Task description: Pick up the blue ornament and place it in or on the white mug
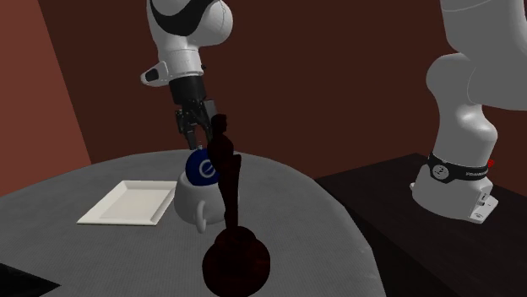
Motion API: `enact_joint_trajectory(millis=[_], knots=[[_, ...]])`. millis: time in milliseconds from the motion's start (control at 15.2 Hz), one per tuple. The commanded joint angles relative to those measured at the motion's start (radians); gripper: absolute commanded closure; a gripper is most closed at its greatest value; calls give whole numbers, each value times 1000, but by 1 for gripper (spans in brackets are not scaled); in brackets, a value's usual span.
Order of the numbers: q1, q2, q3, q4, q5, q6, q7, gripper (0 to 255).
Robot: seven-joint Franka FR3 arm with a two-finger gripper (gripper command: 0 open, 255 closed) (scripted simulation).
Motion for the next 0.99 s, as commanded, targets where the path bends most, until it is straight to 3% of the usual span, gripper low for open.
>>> enact_joint_trajectory(millis=[0, 198, 726, 792, 924], knots=[[3, 3, 3, -19, 9, 15, 2, 0], [13, 8, 8, -58, 17, 58, -5, 0], [13, 8, 8, -58, 17, 58, -5, 0], [13, 8, 8, -58, 17, 58, -5, 255], [13, 8, 8, -58, 17, 58, -5, 255]])
